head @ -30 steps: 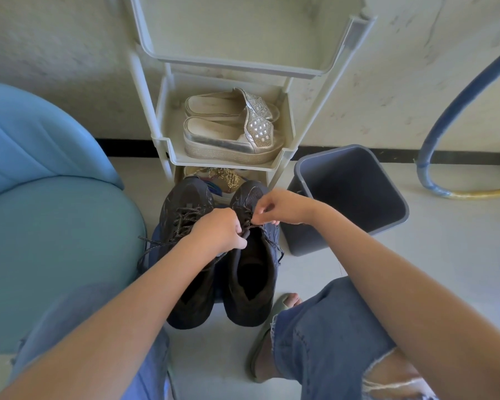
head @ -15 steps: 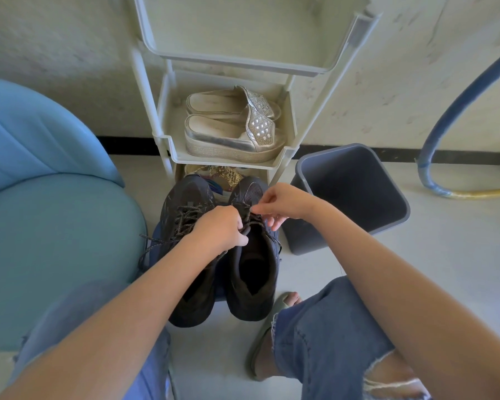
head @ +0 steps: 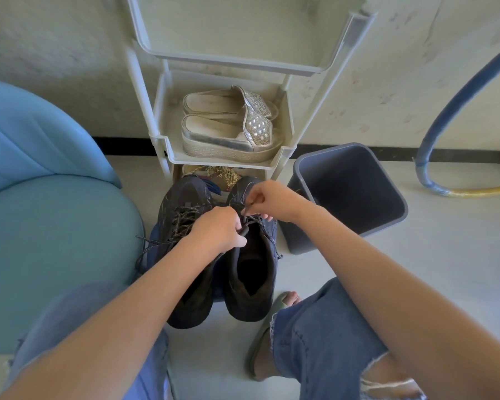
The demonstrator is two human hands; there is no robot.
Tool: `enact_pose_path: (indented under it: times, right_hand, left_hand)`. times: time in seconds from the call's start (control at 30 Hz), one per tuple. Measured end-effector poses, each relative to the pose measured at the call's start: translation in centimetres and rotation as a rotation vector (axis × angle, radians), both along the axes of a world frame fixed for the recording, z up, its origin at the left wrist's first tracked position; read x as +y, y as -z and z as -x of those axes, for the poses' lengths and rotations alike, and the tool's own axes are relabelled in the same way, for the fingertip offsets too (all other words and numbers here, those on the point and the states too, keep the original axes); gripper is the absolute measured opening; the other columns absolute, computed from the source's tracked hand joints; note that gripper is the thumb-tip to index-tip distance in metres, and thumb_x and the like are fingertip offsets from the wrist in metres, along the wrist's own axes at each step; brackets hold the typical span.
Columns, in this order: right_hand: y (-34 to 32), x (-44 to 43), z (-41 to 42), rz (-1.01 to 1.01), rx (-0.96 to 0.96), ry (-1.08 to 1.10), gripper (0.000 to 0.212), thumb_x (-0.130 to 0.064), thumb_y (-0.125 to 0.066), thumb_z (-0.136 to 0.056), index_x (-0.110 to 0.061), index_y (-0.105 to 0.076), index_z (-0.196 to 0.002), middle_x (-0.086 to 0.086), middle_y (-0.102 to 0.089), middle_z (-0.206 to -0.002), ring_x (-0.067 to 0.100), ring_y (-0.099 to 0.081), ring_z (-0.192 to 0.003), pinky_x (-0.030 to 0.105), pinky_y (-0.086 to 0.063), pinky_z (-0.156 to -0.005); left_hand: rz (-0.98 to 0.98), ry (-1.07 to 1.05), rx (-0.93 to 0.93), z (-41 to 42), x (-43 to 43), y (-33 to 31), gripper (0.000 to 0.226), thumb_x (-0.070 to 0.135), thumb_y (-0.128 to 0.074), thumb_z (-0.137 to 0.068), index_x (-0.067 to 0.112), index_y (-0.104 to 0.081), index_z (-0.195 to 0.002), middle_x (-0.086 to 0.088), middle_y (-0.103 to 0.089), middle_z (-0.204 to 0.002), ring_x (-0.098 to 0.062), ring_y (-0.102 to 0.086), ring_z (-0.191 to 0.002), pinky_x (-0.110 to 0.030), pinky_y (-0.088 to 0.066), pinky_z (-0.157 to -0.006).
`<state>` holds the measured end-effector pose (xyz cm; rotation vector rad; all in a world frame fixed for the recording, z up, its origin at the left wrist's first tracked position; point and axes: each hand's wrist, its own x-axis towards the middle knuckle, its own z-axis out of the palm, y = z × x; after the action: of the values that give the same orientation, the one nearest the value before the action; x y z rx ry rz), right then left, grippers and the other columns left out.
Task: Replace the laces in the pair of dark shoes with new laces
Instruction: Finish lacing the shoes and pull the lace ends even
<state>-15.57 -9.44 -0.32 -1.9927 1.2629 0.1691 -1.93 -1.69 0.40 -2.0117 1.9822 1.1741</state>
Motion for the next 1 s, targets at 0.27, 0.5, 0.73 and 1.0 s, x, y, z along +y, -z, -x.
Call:
enact_pose_path:
  times: [0.27, 0.5, 0.73, 1.0]
  right_hand:
    - [0.6, -1.1, 3.3, -0.188, -0.244, 0.287, 0.019, -0.005, -0.055, -0.094, -0.003, -0.068, -0.108, 0.009, -0.069, -0.088, 0.012, -0.061, -0.069, 0.021, -0.055, -0.071]
    - [1.4, -0.9, 1.4, -0.061, 0.001, -0.044, 0.017, -0.009, -0.063, -0.088, -0.005, -0.069, -0.103, 0.0, -0.062, -0.091, 0.01, -0.056, -0.074, 0.026, -0.044, -0.078]
    - [1.7, -0.8, 1.6, -0.095, -0.004, -0.016, 0.006, -0.006, -0.063, -0.088, -0.008, -0.067, -0.091, 0.004, -0.064, -0.088, 0.017, -0.062, -0.082, 0.029, -0.049, -0.082]
    - [2.0, -0.5, 2.8, -0.303, -0.047, 0.364, 0.02, -0.007, -0.048, -0.098, 0.005, -0.06, -0.108, 0.008, -0.065, -0.074, 0.015, -0.065, -0.059, 0.03, -0.057, -0.074]
  left_hand:
    - [-0.002, -0.063, -0.033, -0.2, -0.2, 0.8, 0.028, 0.041, -0.067, -0.08, 0.018, -0.05, -0.077, -0.003, -0.051, -0.08, -0.023, -0.049, -0.07, -0.029, -0.041, -0.066]
    - [0.002, -0.109, -0.042, -0.1, -0.3, 1.1, 0.043, 0.054, -0.067, -0.077, 0.018, -0.058, -0.098, -0.004, -0.059, -0.099, -0.022, -0.059, -0.094, -0.03, -0.043, -0.076]
    - [-0.001, -0.096, -0.028, 0.1, -0.2, 1.0, 0.046, 0.041, -0.063, -0.084, 0.015, -0.059, -0.122, -0.006, -0.061, -0.119, -0.025, -0.058, -0.108, -0.034, -0.047, -0.085]
    - [-0.017, -0.085, -0.014, 0.2, -0.1, 0.6, 0.022, 0.019, -0.06, -0.088, -0.002, -0.064, -0.093, -0.024, -0.063, -0.09, -0.04, -0.062, -0.09, -0.037, -0.046, -0.063]
